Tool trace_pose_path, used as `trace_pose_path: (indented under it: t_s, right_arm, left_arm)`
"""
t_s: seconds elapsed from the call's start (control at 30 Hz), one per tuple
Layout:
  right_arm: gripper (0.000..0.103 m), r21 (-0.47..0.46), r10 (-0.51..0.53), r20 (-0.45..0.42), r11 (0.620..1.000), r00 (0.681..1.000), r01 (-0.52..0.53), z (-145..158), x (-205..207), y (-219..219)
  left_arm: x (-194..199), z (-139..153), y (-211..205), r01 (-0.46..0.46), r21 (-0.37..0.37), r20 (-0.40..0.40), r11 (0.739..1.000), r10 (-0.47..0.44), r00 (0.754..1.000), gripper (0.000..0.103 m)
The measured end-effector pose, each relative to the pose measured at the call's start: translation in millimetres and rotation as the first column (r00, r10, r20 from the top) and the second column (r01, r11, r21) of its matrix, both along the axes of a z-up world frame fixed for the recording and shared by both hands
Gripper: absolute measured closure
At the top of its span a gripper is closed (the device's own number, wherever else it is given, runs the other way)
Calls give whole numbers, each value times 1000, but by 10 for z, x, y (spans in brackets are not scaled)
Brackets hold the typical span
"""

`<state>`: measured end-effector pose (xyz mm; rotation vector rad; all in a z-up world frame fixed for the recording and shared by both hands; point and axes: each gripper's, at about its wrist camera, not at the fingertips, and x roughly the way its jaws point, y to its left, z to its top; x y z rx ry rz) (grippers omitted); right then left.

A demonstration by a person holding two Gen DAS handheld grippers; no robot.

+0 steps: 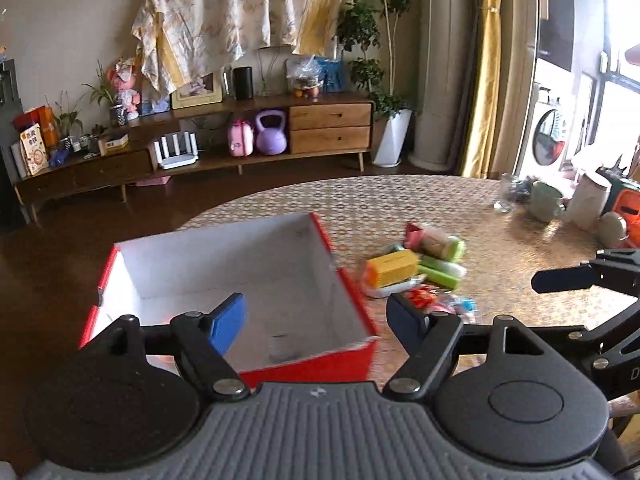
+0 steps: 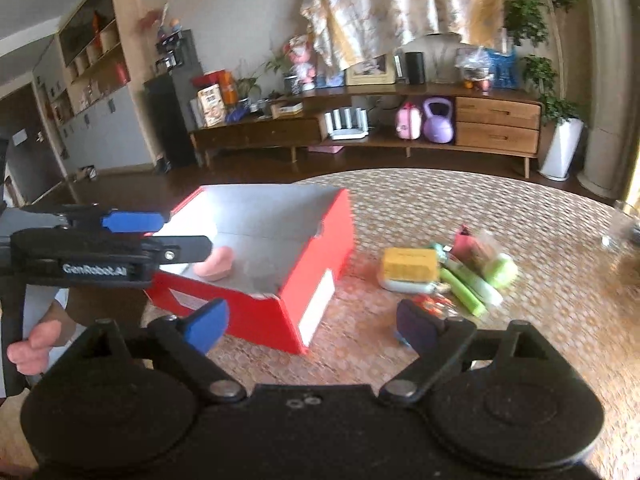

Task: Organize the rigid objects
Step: 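Withdraw both tools from the box back toward the table items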

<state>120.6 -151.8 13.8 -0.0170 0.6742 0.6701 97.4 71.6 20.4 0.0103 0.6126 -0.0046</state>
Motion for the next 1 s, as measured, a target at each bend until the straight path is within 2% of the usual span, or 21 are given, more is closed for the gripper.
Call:
trace_pose_path:
  t_s: [0.07, 0.3, 0.57, 0.73, 1.0]
  right_arm:
    - [7, 4, -22, 0, 1000, 1000, 22, -59, -35, -167]
    - [7, -14, -77, -3, 997, 997, 77, -235, -51, -523]
    - [7, -66, -74, 29, 995, 997, 76, -475, 55, -716]
    - [7, -93, -62, 36, 994, 997, 65, -624, 169, -769]
    - [8, -163, -12, 62, 986, 998, 22, -828, 347, -717]
  left_arm:
    - [-36, -45, -111, 17, -3, 10, 1000, -17, 1000, 20]
    - [-47, -190, -466, 58, -27, 31, 998, -57, 998, 19]
    - [40, -376, -765, 119, -90, 28, 989, -117, 993, 18]
    - [180, -566, -876, 110, -145, 10, 983, -109, 994, 1]
    - [452, -831, -992, 112, -184, -69, 976, -127, 990, 0]
